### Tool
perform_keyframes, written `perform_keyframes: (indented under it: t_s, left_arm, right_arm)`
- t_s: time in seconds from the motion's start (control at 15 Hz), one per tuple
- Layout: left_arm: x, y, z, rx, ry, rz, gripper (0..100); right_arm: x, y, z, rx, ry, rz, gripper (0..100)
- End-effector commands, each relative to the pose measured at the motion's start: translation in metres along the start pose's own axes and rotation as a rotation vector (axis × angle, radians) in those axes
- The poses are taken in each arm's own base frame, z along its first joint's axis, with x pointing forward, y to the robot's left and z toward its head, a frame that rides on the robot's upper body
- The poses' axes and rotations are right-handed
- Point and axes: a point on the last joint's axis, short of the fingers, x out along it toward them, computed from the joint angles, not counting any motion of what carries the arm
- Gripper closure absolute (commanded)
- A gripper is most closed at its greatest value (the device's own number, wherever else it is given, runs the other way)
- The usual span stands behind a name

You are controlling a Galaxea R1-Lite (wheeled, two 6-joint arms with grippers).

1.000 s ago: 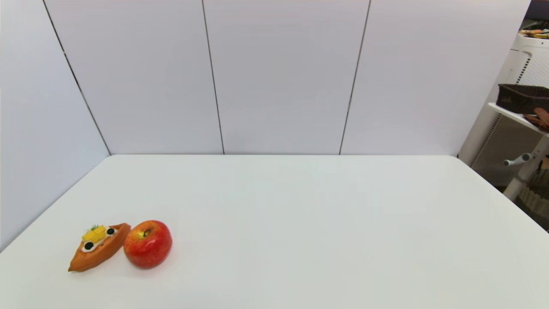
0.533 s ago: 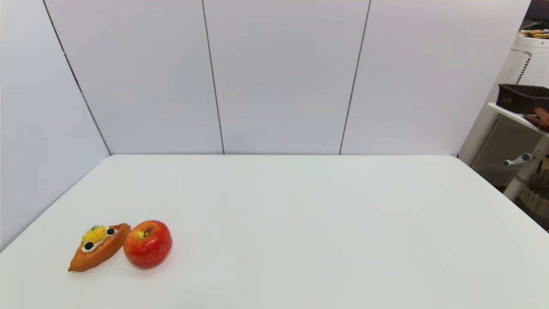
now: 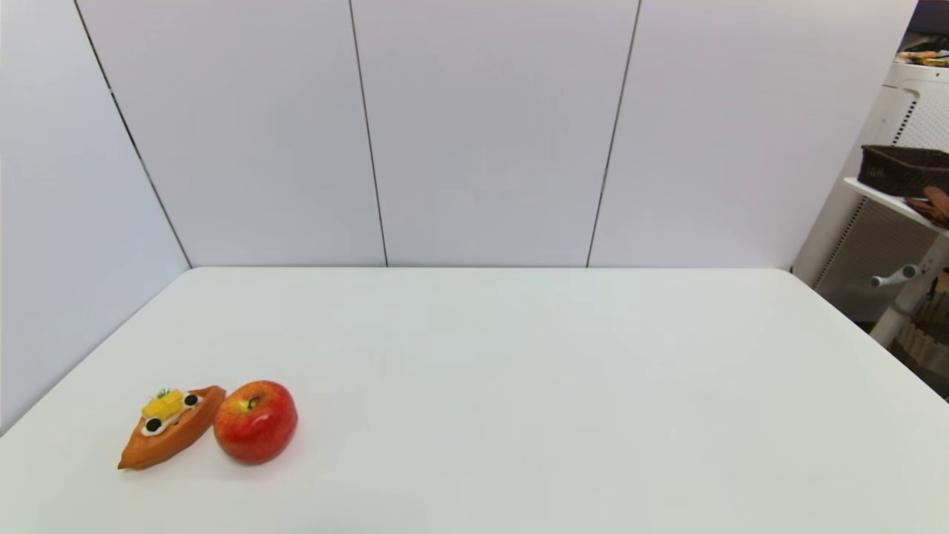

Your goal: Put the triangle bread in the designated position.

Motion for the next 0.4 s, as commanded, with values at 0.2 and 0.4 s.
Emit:
perform_keyframes:
  t_s: [0.2, 0.4]
  left_arm:
    - [0.0002, 0.0, 0.0001, -0.001, 0.002, 0.0, 0]
    - [0.0002, 0.0, 0.0001, -0.001, 0.002, 0.0, 0]
  right_arm:
    - [0.0001, 0.0, 0.0001, 0.002, 0.001, 0.0, 0]
    - [0.0001, 0.0, 0.0001, 0.002, 0.001, 0.0, 0]
